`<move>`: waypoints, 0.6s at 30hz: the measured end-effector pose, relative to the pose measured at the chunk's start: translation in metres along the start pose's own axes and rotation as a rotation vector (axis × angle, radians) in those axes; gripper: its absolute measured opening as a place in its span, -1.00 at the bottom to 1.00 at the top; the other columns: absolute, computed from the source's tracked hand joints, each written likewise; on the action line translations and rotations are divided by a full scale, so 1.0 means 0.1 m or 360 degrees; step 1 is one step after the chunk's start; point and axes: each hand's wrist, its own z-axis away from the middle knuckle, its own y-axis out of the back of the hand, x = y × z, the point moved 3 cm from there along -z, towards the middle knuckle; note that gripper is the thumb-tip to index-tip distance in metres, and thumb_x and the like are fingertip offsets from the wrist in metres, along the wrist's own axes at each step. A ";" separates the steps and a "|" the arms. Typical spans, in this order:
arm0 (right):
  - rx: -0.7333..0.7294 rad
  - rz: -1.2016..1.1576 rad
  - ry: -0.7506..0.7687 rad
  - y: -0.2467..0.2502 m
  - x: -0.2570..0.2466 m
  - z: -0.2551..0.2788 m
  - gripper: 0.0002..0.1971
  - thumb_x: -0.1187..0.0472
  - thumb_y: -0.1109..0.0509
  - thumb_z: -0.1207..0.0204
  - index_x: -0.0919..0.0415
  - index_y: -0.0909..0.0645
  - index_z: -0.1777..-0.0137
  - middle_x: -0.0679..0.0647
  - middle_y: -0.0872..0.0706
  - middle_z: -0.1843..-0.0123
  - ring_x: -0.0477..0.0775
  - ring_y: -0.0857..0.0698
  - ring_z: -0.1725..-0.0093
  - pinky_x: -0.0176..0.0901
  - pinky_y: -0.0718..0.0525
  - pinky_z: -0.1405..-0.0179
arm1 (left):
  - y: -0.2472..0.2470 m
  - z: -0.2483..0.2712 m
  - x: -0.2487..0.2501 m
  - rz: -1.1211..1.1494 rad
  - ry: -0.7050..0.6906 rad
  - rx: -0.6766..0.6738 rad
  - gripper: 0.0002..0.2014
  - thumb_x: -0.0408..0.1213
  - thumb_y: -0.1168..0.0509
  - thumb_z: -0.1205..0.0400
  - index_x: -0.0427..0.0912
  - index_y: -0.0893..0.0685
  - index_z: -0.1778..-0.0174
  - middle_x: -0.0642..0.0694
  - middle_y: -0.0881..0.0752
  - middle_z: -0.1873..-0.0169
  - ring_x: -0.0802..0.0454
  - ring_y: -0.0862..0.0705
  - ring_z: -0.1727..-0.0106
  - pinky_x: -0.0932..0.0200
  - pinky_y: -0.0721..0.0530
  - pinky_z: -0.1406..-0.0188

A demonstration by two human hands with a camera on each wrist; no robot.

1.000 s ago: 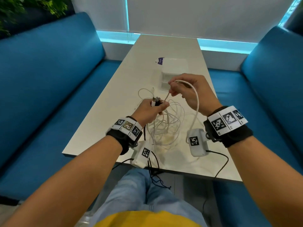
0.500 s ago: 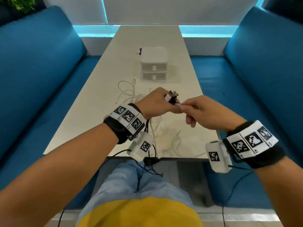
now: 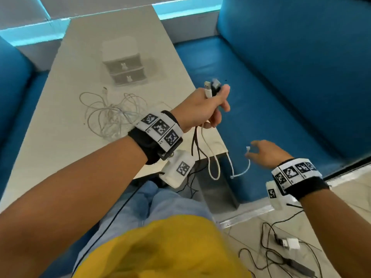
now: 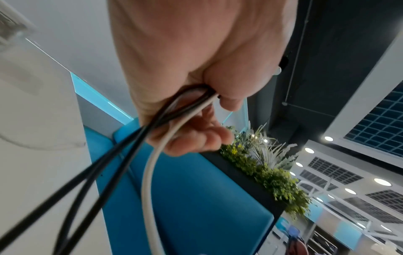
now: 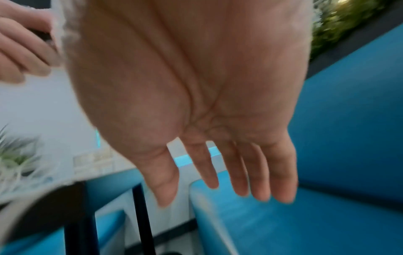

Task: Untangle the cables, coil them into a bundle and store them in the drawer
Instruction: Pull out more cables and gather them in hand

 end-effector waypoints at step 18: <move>-0.0438 -0.0827 0.0053 -1.56 0.42 0.03 -0.71 -0.02 -0.33 -0.63 0.06 -0.70 0.27 0.01 -0.79 0.19 0.00 -0.71 0.12 -0.18 -0.57 -0.01 | -0.69 -0.11 0.03 0.0241 -0.0026 -0.0048 -0.52 0.10 -0.12 -0.73 -0.18 -0.56 0.36 0.00 -0.20 0.62 0.09 -0.14 0.65 0.25 -0.12 0.60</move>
